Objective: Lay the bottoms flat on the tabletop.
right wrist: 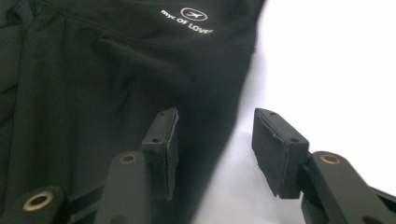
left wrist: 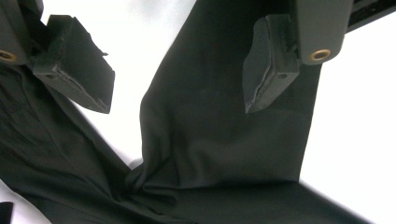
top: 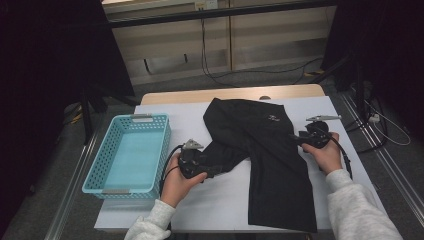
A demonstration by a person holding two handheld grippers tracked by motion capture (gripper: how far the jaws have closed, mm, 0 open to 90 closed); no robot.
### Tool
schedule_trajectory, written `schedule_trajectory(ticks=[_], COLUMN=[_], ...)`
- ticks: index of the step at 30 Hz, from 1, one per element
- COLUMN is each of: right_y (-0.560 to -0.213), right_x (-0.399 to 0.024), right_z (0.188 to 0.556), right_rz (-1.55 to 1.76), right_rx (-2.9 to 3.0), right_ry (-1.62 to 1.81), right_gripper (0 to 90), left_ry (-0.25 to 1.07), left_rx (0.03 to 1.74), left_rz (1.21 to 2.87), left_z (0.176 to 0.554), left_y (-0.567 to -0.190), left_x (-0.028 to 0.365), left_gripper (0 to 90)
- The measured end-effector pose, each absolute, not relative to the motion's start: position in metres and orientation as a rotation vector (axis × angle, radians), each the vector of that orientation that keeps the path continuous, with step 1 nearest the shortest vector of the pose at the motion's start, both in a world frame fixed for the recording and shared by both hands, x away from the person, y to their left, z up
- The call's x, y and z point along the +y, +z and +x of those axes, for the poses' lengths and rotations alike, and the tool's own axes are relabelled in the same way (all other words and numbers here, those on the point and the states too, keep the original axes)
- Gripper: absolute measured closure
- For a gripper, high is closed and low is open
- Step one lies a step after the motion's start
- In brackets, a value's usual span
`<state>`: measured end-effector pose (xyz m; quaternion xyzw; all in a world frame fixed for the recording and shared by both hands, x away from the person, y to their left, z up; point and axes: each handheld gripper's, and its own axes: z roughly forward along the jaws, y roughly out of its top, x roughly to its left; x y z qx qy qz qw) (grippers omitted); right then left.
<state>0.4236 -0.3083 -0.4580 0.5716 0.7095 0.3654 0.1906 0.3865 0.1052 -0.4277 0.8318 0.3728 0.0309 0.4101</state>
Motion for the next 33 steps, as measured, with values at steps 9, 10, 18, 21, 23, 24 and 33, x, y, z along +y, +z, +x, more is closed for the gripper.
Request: schedule_trajectory(ticks=[9, 10, 18, 21, 23, 24, 33], right_y=[-0.46, -0.46, -0.46, -0.461, -0.46, -0.461, -0.454], right_x=[-0.302, -0.303, -0.335, -0.344, -0.346, -0.348, -0.346], right_z=[0.439, 0.441, 0.46, 0.464, 0.464, 0.464, 0.435], right_rz=[1.539, 1.545, 1.602, 1.639, 1.632, 1.64, 1.662], right_rx=[2.092, 2.081, 2.005, 1.966, 1.944, 1.926, 1.984], right_ry=[0.996, 0.977, 0.926, 0.933, 0.885, 0.882, 0.881], right_gripper=[89.8, 89.9, 90.0, 89.8, 89.4, 86.9, 52.4], left_ry=[0.079, 0.08, 0.084, 0.082, 0.078, 0.076, 0.079], left_rx=[0.965, 0.967, 0.99, 0.991, 0.987, 0.989, 0.974], left_rz=[2.075, 2.073, 2.062, 2.067, 2.075, 2.073, 2.07], left_z=[0.388, 0.388, 0.392, 0.392, 0.392, 0.392, 0.391], left_y=[-0.427, -0.427, -0.429, -0.43, -0.432, -0.432, -0.431], left_x=[0.11, 0.11, 0.114, 0.114, 0.114, 0.114, 0.114], left_gripper=[26.2, 26.2, 26.1, 25.7, 25.6, 25.3, 23.0])
